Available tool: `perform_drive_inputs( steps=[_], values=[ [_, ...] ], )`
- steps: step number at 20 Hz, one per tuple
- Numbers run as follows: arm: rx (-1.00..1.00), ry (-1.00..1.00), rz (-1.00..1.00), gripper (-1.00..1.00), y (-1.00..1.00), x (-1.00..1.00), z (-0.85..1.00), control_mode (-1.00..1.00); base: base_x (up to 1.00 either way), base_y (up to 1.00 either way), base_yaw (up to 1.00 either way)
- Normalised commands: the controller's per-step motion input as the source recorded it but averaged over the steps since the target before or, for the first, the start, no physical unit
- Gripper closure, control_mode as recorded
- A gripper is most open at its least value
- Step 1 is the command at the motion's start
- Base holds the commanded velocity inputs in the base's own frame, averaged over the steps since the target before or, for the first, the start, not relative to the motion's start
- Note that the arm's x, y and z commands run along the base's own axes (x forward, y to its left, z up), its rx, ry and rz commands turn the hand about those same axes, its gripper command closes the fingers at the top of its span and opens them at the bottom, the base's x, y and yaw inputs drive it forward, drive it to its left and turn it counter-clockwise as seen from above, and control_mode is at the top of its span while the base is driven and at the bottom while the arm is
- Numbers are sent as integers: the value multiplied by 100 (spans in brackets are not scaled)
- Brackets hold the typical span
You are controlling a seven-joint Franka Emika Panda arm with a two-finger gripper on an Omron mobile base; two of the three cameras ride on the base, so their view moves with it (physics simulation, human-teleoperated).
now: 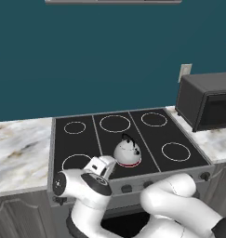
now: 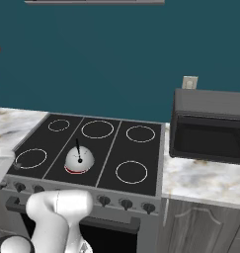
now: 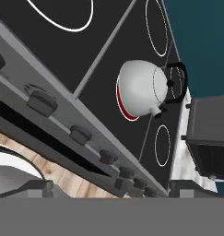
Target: Lower the heat of the kettle.
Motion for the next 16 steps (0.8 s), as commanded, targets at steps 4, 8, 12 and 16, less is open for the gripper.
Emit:
perform_drive_inputs(
  steps=[4, 8, 12, 16],
  values=[
    [-16, 2, 3, -100, 11, -2, -25, -100, 0, 0, 0],
    [-16, 4, 0, -100, 16, 0, -25, -100, 0, 0, 0],
    [-21, 0, 2, -100, 17, 0, -39, -100, 0, 0, 0],
    [-14, -3, 4, -100, -2, 5, -39, -100, 0, 0, 0]
  ],
)
